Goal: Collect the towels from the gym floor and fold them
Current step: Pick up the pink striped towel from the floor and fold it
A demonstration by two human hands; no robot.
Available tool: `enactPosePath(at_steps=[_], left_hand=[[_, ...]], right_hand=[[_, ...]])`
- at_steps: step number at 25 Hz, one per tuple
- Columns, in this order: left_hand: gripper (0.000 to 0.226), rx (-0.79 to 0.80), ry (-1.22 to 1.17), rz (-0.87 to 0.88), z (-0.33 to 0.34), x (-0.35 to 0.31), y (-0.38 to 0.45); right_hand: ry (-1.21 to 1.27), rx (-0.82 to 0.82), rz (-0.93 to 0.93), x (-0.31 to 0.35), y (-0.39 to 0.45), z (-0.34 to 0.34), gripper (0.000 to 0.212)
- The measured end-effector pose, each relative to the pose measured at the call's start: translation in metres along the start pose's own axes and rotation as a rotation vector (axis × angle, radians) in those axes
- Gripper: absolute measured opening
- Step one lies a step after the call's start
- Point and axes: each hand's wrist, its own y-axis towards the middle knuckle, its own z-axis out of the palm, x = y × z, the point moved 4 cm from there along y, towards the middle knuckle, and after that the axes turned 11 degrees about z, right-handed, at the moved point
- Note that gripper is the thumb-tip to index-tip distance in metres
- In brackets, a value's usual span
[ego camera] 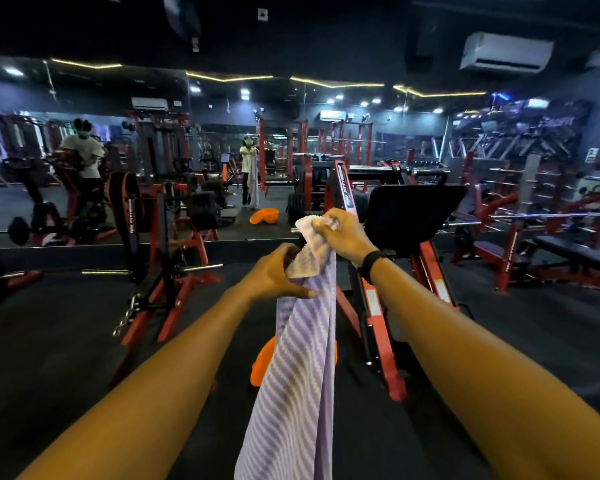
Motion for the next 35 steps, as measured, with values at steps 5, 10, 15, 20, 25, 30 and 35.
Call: enactPosePath(at_steps=[5,10,15,20,25,30,35], left_hand=[[0.014,-0.335,-0.102,0.011,0.008,0.067,0.097],[0.035,-0.317,-0.299,0.052,0.012,0.12,0.222],[0.044,-0.223,-0.196,0.216,0.013,0.148,0.359],[0.02,0.083,-0.164,0.017,0.04,0.218,0.418],[0.047,0.39,0.467,-0.38,0.052,0.318,0.455],[0.038,-0.02,-0.456,-0.697,0.061,0.308,0.519],[0.028,-0.577,-0.927,-0.651,0.056,0.29,0.604]], right_hand=[[0.095,-0.179,0.003,-0.042,0.094,-0.024,0.036],[0.204,-0.029,-0.004,-0.097,0.196,-0.009,0.029],[-0.217,0.175,-0.024,-0.116,0.306,0.006,0.051],[0.03,-0.132,-0.065,-0.157,0.395,-0.022,0.054],[0.173,-0.468,0.164,-0.222,0.495,-0.047,0.051],[0.063,-0.146,0.286,-0.265,0.598,-0.019,0.028],[0.293,0.325,0.008,-0.245,0.626,0.031,0.046]])
